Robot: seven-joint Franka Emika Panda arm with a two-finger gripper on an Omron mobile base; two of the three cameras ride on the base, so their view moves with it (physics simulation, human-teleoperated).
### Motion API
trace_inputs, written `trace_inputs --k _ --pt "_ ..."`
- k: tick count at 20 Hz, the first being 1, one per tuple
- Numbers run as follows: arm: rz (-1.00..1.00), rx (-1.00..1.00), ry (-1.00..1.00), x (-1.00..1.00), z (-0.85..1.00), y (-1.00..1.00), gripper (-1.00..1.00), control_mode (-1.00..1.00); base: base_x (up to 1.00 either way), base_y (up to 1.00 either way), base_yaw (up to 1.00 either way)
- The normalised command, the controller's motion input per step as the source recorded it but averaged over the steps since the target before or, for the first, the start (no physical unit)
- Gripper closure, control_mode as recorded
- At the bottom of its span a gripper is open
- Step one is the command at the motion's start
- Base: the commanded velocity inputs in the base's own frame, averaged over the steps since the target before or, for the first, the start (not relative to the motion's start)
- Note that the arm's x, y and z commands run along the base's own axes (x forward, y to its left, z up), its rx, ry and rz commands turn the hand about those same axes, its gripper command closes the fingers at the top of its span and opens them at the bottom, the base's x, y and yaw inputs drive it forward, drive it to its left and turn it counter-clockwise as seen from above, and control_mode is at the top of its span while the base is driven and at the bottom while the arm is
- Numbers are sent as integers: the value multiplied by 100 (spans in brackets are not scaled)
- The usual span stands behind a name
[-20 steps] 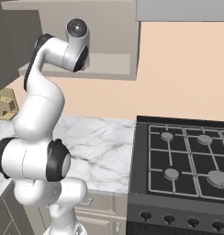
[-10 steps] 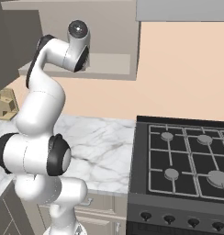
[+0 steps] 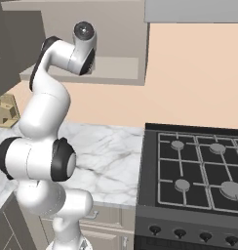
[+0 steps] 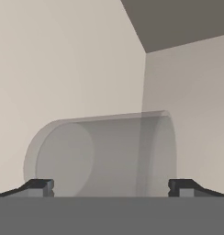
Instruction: There is a bowl on the dining counter. Grab a lemon wedge from the fridge and place it in the bowl. Then get the liquor bottle and glass cup from the cabinet and place them next to the bowl.
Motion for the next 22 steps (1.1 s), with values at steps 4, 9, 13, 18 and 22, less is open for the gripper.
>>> trace_inputs --k 4,9,13,18,22 --pt "0 -1 0 15 0 0 -100 -100 0 0 0" --pt "0 -1 0 9 -3 0 -100 -100 0 0 0" --pt "0 0 0 3 -8 1 -100 -100 0 0 0" --pt "0 -2 2 1 -14 4 -100 -100 0 0 0" --pt "1 -3 4 0 -19 6 -100 -100 0 0 0"
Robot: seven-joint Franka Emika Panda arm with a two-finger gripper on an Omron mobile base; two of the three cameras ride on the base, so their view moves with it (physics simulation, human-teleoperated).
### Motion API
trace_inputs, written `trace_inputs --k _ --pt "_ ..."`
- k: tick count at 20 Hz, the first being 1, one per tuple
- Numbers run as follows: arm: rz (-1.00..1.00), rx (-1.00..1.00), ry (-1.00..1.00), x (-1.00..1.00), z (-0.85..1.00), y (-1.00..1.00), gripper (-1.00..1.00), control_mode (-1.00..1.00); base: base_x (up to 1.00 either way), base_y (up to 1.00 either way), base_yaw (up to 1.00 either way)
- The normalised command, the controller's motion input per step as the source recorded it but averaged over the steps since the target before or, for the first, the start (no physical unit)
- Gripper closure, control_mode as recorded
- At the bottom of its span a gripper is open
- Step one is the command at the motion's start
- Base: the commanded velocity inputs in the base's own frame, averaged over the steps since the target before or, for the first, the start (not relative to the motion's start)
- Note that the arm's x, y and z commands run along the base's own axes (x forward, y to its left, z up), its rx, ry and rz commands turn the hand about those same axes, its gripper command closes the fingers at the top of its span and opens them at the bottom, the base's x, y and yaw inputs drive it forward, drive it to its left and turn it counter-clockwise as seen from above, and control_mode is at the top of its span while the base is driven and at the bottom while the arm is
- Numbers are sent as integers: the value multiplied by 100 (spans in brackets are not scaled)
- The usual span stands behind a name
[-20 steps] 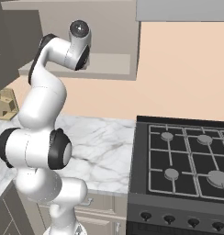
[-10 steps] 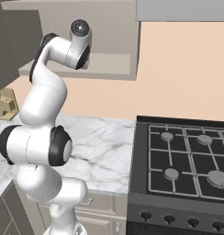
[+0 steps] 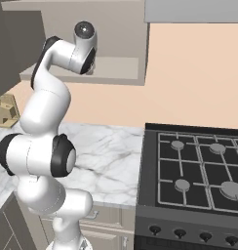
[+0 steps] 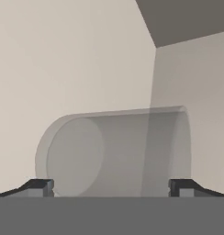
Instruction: There is a bowl on the dining counter. Grab a lemon wedge from the fridge and place it in the bowl. Then get the liquor bottle and glass cup from the cabinet and place them next to the bowl.
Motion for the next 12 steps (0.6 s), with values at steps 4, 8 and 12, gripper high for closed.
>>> trace_inputs --k 4,8,12 --pt "0 -6 7 1 -23 14 100 -100 0 0 0" --pt "0 -4 6 1 -20 10 100 -100 0 0 0" --pt "1 0 0 0 -14 1 100 -100 0 0 0"
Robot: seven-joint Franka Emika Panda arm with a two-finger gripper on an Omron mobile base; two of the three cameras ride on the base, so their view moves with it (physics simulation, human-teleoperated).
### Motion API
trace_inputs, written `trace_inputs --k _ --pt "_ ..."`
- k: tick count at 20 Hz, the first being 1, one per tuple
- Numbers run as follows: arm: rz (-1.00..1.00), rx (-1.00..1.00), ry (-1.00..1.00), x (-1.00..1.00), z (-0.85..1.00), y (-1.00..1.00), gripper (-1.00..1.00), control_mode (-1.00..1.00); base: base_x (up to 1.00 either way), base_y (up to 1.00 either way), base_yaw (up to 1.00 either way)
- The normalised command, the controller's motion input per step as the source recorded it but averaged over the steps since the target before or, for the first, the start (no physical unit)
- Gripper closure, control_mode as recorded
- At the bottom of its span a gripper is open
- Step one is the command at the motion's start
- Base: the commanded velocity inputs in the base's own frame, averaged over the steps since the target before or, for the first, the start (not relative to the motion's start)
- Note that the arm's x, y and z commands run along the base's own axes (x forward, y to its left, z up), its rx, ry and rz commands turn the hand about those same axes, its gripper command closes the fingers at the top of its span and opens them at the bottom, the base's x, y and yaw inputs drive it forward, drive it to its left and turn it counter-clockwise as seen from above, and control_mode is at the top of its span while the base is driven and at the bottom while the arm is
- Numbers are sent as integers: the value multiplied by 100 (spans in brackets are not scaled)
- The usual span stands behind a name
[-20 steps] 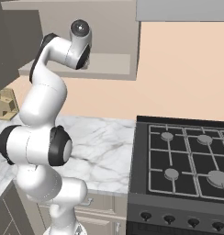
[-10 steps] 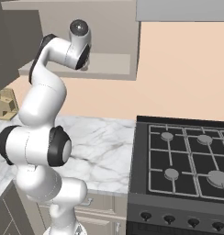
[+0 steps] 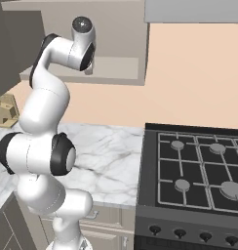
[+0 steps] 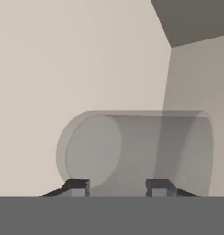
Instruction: There is a bowl on the dining counter. Grab a lemon wedge from the fridge and place it in the bowl. Then get the liquor bottle and glass cup from the cabinet and place them next to the bowl.
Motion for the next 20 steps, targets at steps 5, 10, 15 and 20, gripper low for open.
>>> trace_inputs --k 5,10,15,20 --pt "0 0 -1 -8 -6 0 100 -100 0 0 0" --pt "0 1 -7 -50 -4 0 100 -100 0 0 0" --pt "-3 6 -15 -86 -6 -5 100 -100 0 0 0" --pt "-2 9 -4 -99 0 -23 100 -100 0 0 0"
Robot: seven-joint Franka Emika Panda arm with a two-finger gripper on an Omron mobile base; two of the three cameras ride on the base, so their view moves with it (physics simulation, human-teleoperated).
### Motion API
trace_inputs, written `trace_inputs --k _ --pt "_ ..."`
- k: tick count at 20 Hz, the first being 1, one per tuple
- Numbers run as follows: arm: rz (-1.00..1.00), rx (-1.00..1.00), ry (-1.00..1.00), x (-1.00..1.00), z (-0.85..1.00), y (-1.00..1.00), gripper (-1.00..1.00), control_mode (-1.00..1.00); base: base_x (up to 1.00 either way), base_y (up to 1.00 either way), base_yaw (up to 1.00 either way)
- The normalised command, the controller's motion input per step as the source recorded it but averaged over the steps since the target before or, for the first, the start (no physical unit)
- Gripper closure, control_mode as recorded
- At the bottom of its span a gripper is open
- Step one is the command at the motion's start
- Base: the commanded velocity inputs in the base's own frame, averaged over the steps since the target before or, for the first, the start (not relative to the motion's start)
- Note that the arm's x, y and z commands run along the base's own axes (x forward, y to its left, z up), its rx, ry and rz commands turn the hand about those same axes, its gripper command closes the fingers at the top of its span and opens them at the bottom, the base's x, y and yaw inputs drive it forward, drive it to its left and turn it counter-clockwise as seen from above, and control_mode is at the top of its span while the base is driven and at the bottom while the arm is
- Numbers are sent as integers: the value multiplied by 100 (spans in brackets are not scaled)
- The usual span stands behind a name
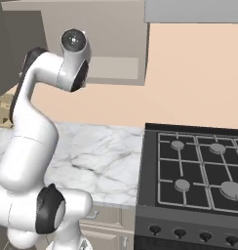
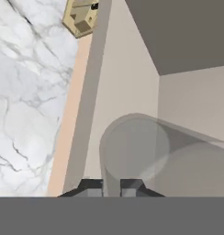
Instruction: There is a bowl on the dining counter. Grab a lemon wedge from the fridge and place it in the bowl. Then get the liquor bottle and glass cup from the cabinet and place them next to the bowl.
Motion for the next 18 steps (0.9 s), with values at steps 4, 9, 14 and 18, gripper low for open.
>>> trace_inputs --k 4,9,14,18 --pt "-3 6 0 -100 8 -39 100 -100 0 0 0" --pt "-4 3 0 -100 14 -46 100 -100 0 0 0" --pt "0 -2 6 -77 -10 -23 100 -100 0 0 0" --pt "7 -11 4 -20 -54 2 100 -100 0 0 0"
